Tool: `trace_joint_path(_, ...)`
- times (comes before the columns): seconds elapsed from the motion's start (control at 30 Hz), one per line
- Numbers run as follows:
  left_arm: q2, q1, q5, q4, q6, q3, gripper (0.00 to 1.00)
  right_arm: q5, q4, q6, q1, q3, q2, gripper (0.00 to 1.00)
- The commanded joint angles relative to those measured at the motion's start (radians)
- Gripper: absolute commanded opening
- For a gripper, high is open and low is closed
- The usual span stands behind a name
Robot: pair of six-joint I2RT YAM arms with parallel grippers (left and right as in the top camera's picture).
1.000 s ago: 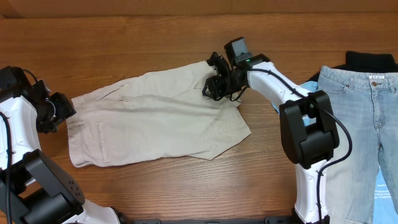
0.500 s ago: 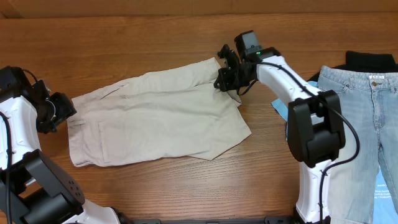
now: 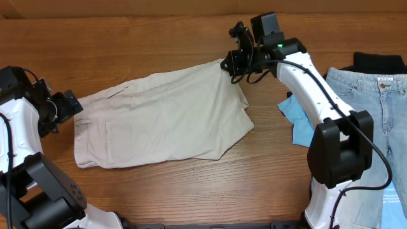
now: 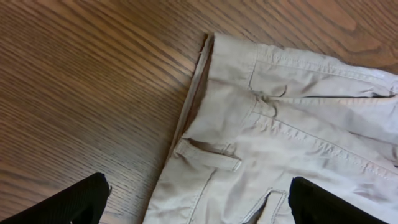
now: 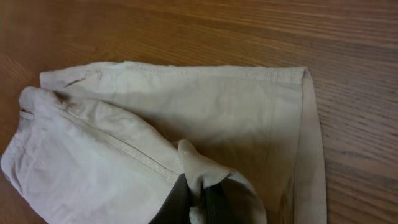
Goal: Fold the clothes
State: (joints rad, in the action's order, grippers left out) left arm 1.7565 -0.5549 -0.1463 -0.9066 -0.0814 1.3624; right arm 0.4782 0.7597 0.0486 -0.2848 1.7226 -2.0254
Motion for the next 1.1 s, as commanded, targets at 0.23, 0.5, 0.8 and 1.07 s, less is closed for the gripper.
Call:
trace_joint_path(0.23,0.02,0.006,-0.013,0.059,0.141,-0.006,0.89,-0.033,0.059,0.034,0.018,0.033,0.048,0.05)
trace_joint_path(0.5,0.159,0.006,-0.157,0.119,0.258,-0.006,0.77,-0.033,0.066,0.034,0.018,0.033,0.048,0.06)
trace_joint_path(0.8,0.221,0.006,-0.292,0.206,0.299,-0.006,0.67,-0.048,0.09,0.034,0.018,0.033,0.048,0.06)
trace_joint_path(1.07,0.221,0.005,-0.288,0.204,0.299,-0.006,0.13,-0.1,0.088,0.034,0.018,0.033,0.048,0.06)
